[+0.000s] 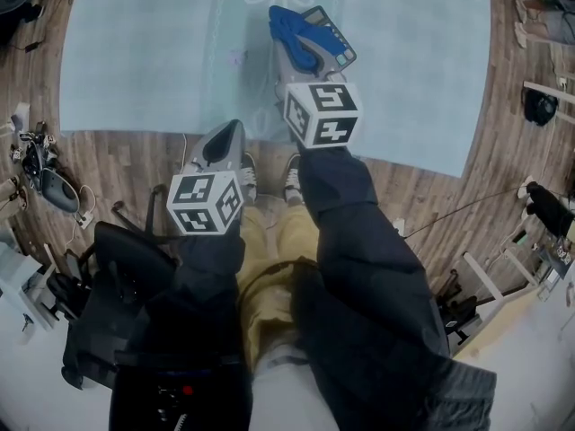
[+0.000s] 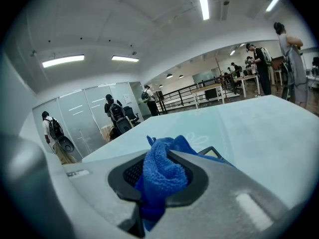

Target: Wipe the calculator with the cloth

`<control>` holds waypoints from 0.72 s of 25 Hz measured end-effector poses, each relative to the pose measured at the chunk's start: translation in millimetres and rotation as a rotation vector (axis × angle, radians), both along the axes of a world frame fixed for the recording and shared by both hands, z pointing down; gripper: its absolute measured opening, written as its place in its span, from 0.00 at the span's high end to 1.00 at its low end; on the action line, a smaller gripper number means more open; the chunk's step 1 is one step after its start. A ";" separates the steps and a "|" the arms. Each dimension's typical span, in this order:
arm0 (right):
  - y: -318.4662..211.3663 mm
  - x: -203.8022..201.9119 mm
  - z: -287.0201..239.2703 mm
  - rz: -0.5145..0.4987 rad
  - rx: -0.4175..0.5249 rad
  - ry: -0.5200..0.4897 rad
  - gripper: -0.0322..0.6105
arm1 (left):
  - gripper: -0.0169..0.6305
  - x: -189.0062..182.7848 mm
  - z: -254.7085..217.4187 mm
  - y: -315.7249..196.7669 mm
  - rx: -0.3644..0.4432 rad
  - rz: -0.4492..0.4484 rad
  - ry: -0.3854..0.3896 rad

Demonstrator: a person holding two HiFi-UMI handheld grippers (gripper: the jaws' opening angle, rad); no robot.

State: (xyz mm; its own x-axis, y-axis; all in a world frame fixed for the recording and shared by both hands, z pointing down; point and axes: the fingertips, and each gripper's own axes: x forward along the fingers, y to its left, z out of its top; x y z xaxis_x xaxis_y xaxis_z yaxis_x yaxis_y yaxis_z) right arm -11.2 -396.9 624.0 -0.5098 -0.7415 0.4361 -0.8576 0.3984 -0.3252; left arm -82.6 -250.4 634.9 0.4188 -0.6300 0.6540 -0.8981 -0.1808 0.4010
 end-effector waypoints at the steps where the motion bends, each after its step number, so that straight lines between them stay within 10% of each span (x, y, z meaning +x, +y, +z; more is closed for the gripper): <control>1: 1.5 -2.1 -3.9 -0.003 0.002 -0.014 0.86 | 0.98 0.3 0.0 0.0 0.001 -0.001 0.000; 18: 1.0 77.5 -84.7 0.138 0.129 -0.073 0.86 | 0.98 20.5 -19.4 -14.4 0.037 0.013 0.027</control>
State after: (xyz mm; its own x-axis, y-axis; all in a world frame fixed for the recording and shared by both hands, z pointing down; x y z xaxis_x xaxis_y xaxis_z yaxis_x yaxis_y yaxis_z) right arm 66.3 -395.8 539.2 -0.4259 -0.8541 0.2985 -0.8831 0.3207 -0.3423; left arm -62.1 -264.8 615.5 0.4438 -0.6482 0.6188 -0.8847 -0.2073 0.4175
